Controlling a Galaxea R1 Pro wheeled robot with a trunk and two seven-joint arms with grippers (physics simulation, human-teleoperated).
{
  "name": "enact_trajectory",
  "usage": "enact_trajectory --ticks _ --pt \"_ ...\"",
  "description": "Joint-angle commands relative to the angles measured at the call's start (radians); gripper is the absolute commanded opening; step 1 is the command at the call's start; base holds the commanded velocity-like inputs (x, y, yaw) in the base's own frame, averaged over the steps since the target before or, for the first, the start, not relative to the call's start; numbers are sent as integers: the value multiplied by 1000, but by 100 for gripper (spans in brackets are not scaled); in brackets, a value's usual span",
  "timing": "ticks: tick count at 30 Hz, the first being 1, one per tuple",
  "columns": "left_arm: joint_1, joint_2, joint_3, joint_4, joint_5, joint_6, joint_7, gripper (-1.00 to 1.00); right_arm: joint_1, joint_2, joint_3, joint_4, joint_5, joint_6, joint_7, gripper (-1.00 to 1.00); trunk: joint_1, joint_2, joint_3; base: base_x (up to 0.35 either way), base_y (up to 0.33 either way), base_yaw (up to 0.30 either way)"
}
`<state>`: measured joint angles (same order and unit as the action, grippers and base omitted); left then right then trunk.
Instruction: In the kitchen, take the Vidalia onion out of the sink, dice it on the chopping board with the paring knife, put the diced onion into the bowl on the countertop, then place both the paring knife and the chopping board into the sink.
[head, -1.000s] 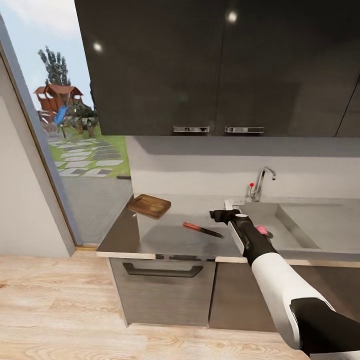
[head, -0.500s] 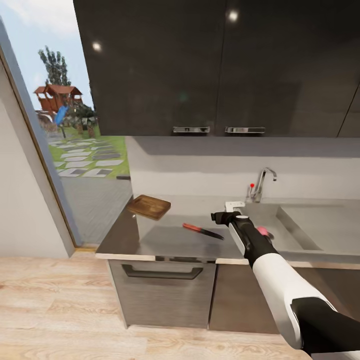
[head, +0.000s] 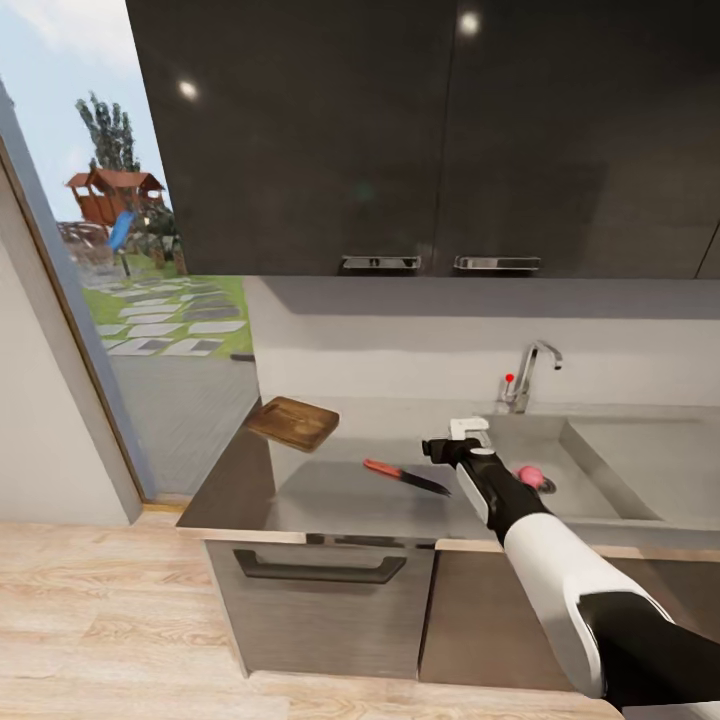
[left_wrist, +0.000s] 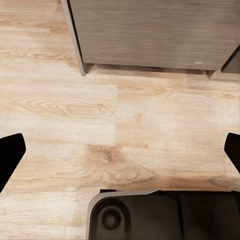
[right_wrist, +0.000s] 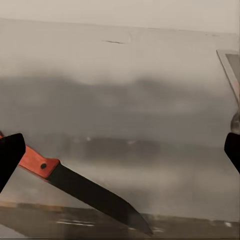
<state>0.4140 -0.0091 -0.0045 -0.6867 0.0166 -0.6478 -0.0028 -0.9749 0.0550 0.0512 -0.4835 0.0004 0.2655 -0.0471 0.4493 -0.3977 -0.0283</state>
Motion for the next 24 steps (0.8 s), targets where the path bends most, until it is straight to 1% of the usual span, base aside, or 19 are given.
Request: enact_trajectory --ticks 1,7,18,20,24 --pt "0 0 0 0 2 -1 0 100 -1 -1 5 15 -1 -5 -5 100 1 -2 -2 9 0 0" --pt "0 0 0 1 2 -1 0 100 -1 0 6 54 0 -57 -5 100 1 -2 -2 3 0 0" --pt "0 0 0 1 2 -1 0 100 -1 -1 5 73 -2 -99 -4 100 1 -2 -2 0 0 0" --pt "0 0 0 0 2 -1 0 100 -1 -1 6 75 -2 -109 -4 100 1 -2 -2 127 0 0" --pt "0 0 0 -2 2 -1 0 100 -1 -1 6 77 -1 -112 -4 100 1 -2 -2 262 0 0"
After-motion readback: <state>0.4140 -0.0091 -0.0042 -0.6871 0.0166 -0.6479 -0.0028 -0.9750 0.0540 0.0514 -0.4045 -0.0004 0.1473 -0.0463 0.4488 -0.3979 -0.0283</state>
